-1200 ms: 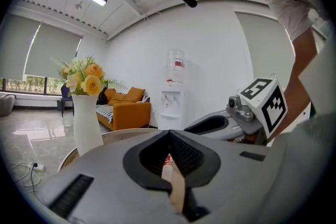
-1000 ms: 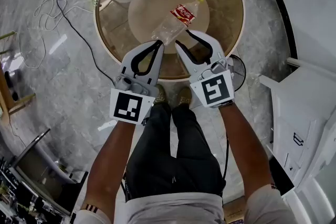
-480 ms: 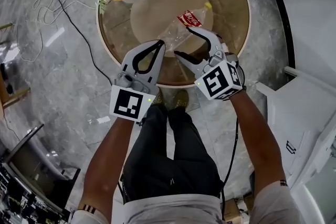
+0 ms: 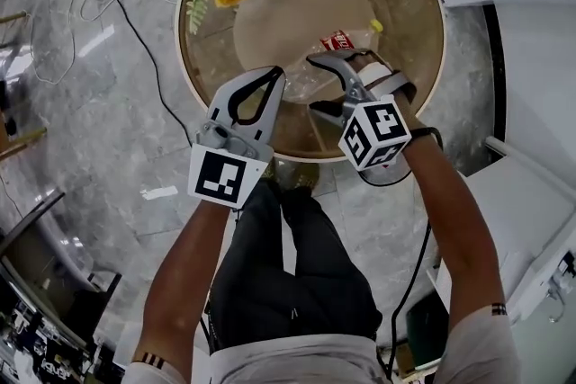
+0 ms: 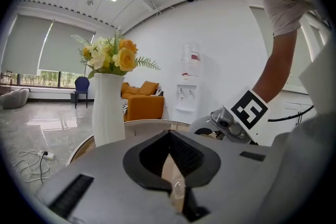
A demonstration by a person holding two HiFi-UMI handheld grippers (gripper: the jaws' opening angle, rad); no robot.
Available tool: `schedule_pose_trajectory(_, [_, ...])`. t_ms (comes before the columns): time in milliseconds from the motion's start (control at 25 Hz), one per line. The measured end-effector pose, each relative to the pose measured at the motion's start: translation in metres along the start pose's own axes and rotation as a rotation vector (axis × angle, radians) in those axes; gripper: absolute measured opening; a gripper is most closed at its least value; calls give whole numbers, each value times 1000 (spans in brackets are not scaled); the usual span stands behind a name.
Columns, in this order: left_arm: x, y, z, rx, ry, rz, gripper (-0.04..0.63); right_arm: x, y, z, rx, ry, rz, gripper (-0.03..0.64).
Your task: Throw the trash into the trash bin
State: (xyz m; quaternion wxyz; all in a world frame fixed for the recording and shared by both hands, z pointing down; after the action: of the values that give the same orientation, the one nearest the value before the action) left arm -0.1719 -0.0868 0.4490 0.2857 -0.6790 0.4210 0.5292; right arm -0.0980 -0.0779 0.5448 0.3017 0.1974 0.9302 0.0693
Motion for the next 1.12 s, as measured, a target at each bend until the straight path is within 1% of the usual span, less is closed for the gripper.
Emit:
schedule_pose_trajectory(120, [-1,6,3,28,0,11,0,0,3,-12,71,44,140,385])
schedule_pose_trajectory(200, [-1,8,5,46,2,15,0,1,2,-20,112,61,194,385])
schedule_pose_trajectory(360, [-3,11,9,59,5,16,0,4,-1,-34,189,99,236,385])
schedule_pose_trajectory(520, [-7,16,15,76,11,30,0,4,6,-46,283,136,283,383])
schedule_pose_trajectory(600, [-9,18,18,80,13,33,0,4,7,-49,313,135,294,373])
schedule_pose_trajectory(640, [-11,19,20,82,15,33,0,4,7,-50,329,132,296,352])
schedule_pose_trajectory(720, [-12,20,21,84,17,36,0,4,9,-50,347,125,295,341])
schedule_pose_trajectory(800, [-13,20,22,80,20,34,0,5,10,-49,344,120,290,333])
schedule_pose_trajectory(880, [-13,19,22,71,21,26,0,7,11,-47,315,102,282,321])
schedule_pose_trajectory(960, [-12,18,23,63,20,20,0,11,13,-45,270,72,265,307])
schedule_pose_trajectory(1120, [-14,18,25,57,23,28,0,18,17,-37,175,21,216,302])
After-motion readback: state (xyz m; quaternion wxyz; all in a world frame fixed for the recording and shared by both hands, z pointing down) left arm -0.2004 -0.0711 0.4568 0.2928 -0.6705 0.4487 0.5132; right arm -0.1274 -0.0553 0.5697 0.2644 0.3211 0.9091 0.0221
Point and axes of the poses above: the fingertips, and each gripper's own axes: z backward along the fingers, y to its left, x out of its top, the point moved 3 cm from there along z, backward along the fingers, and after that the axes turned 4 degrees about -z, right-handed, at the moved point
